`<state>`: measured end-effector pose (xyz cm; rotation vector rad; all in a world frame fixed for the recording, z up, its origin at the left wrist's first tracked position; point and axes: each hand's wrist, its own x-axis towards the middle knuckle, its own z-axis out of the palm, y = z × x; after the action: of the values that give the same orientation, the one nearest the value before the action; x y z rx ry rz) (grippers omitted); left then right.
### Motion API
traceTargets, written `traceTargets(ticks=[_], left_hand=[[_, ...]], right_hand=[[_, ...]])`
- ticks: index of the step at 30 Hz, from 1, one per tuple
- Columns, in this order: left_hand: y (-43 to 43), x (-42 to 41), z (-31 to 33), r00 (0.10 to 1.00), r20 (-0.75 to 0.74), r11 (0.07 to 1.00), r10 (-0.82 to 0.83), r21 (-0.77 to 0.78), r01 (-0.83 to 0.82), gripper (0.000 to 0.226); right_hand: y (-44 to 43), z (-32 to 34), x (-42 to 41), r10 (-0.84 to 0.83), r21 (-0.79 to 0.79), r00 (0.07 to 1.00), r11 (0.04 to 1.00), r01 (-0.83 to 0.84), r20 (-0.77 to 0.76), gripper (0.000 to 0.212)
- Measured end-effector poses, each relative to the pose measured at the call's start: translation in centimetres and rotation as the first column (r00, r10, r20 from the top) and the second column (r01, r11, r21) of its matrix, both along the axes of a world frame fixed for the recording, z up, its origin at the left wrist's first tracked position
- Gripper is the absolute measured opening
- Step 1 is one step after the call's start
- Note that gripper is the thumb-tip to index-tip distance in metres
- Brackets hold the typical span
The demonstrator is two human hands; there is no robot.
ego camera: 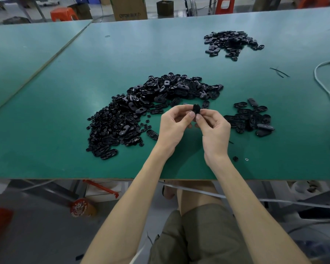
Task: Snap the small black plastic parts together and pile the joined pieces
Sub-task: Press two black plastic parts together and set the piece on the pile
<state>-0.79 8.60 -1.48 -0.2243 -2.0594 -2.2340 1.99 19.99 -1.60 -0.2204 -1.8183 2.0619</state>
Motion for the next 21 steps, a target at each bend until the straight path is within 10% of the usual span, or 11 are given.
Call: traceTargets(ticks=[21], left_hand=[[0.01, -0.29, -0.47, 0.999, 0.023, 0.999, 0.043, 0.012, -0.043, 0.014]], right_hand=[[0.03, -0.26, -0.12, -0.001, 0.113, 1.0, 0.994, 0.002, -0.013, 0.024]])
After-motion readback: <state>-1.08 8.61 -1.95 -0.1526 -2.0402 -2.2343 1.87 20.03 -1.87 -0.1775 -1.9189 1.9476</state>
